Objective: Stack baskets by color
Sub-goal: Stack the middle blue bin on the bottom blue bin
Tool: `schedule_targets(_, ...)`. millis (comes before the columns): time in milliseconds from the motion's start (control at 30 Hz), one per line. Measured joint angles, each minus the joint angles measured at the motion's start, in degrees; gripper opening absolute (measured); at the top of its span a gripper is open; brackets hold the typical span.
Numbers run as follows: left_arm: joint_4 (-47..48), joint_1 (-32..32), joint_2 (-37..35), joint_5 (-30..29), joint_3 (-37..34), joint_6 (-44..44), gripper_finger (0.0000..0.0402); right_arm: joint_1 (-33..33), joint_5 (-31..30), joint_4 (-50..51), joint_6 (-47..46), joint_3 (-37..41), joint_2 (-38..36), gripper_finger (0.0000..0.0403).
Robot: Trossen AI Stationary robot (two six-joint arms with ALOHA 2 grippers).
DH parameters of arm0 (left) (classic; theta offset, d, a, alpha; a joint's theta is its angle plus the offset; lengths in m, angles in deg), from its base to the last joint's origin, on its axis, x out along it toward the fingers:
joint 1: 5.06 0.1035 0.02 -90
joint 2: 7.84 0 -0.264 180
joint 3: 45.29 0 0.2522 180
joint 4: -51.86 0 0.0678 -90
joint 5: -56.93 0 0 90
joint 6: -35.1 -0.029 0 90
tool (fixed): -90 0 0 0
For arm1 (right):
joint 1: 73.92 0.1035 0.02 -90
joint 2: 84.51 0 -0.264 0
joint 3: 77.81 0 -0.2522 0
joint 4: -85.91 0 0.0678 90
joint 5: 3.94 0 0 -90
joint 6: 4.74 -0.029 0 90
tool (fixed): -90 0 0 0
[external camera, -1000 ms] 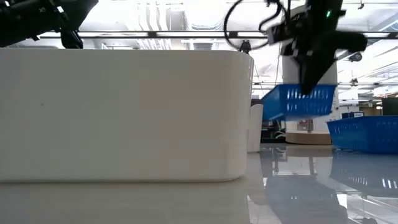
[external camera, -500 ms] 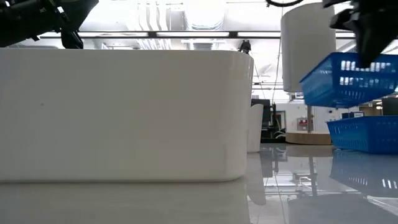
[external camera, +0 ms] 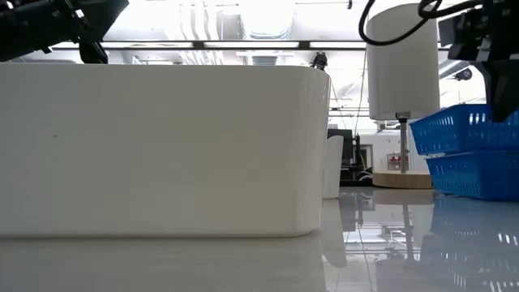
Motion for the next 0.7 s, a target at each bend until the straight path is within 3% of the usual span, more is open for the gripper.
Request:
schedule_targets(400,0.0,0.0,0.0,0.0,0.0,0.0,0.0028,0.0,1.7,0.0,-0.7,-2.4,-0.1,0.01)
schedule_targets(567,0.0,0.0,0.0,0.0,0.0,0.0,0.0028,0.0,2.5,0.1,-0.6,-5.7,-0.5,0.011)
schedule_targets(700,0.0,0.0,0.0,0.0,0.0,0.0,0.0028,-0.4,-2.9,0.9,-0.6,-7.5,-1.4,0.0099)
